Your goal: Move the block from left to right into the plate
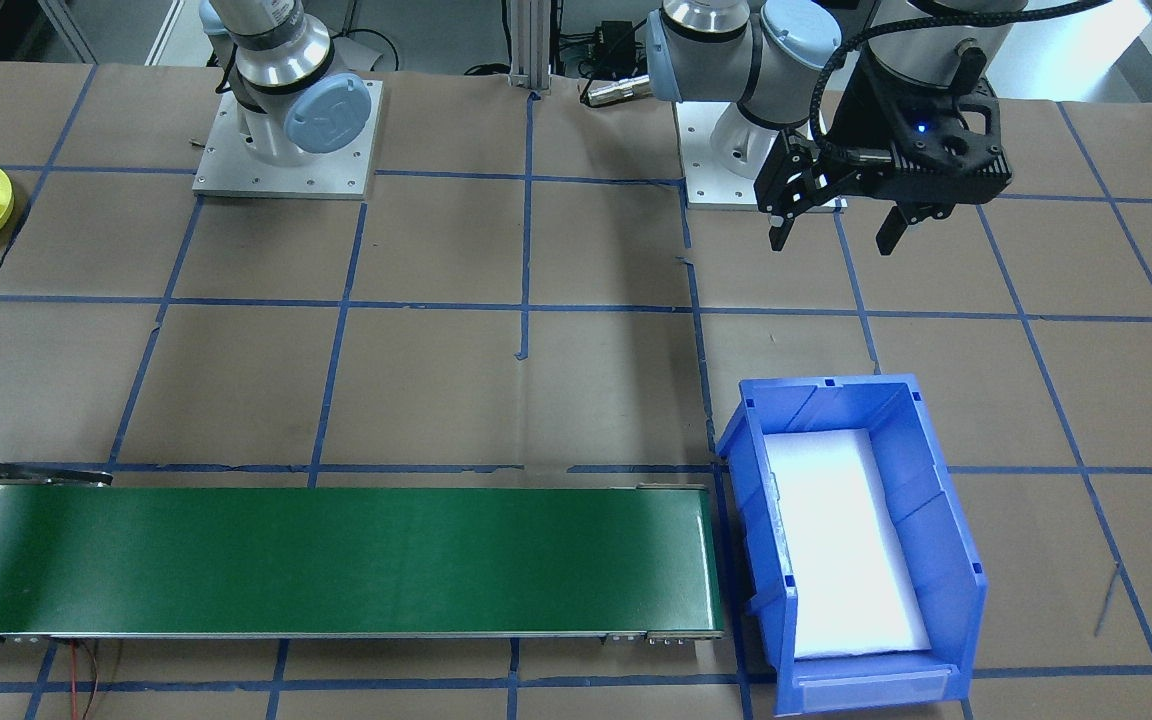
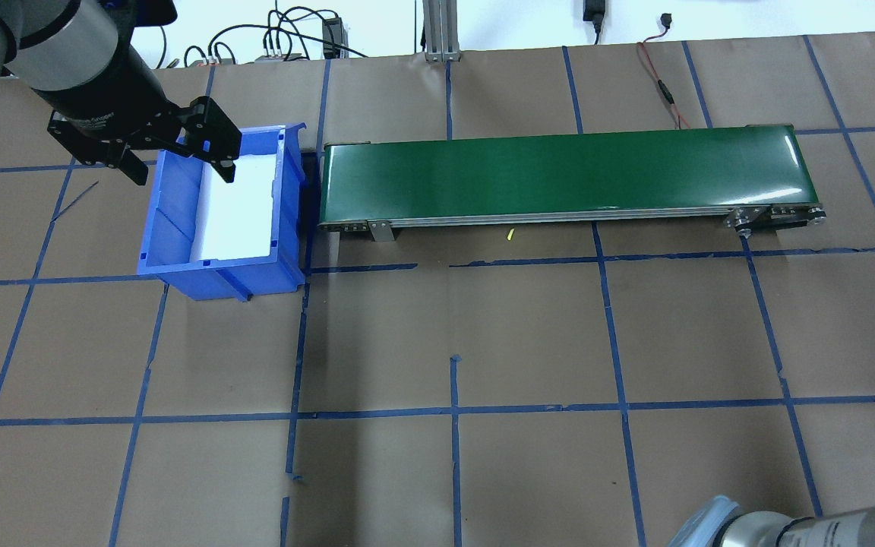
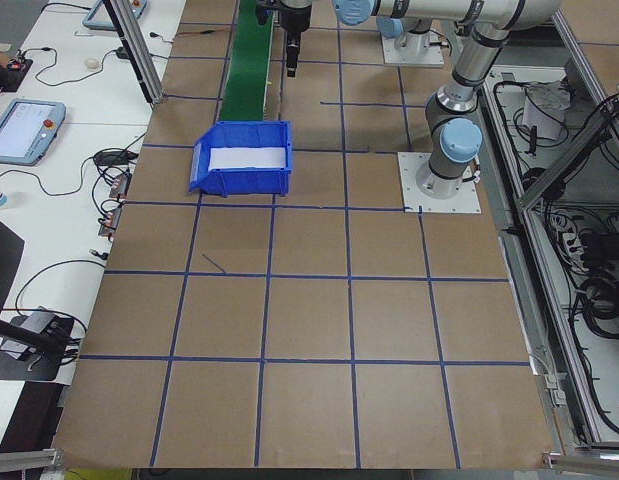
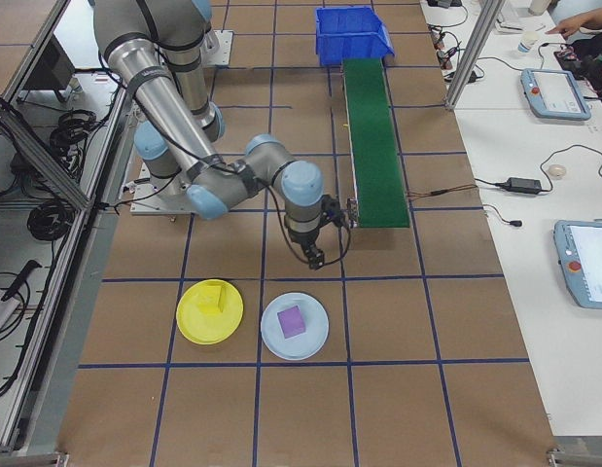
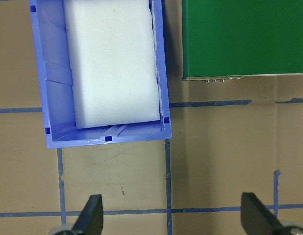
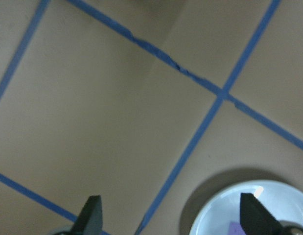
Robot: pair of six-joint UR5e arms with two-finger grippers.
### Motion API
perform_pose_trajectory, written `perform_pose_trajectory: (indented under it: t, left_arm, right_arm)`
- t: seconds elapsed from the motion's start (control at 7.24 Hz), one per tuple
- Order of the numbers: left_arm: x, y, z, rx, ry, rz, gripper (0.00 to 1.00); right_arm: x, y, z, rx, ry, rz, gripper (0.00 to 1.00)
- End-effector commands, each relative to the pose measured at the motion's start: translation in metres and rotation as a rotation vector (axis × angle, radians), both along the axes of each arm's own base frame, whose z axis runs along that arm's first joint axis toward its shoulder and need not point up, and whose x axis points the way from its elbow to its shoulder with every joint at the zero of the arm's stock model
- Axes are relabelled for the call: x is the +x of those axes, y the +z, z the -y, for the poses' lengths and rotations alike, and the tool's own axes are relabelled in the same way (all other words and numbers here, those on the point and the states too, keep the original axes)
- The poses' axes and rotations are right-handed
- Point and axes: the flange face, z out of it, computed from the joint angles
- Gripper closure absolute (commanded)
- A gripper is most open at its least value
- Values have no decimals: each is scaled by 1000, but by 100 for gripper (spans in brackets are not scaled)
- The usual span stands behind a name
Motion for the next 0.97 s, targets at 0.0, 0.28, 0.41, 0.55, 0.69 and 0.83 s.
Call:
perform_pose_trajectory:
  t: [0.0, 0.28, 0.41, 0.55, 0.69, 0.83]
  left_arm:
    - [0, 1, 0, -3, 0, 1, 0]
    - [1, 1, 0, -4, 3, 0, 0]
    - [3, 0, 1, -3, 9, -2, 0]
    - [-1, 0, 0, -3, 2, -1, 0]
    - [0, 0, 1, -1, 3, -2, 0]
    - [-1, 1, 0, -4, 0, -1, 0]
  right_arm:
    - [143, 15, 56, -21, -24, 31, 0]
    - [234, 70, 35, 21, -232, 53, 0]
    - [274, 108, 12, 50, -288, 57, 0]
    - [310, 149, -6, 85, -339, 59, 0]
    - [343, 187, -8, 85, -385, 43, 0]
    - [379, 194, -10, 90, -418, 14, 0]
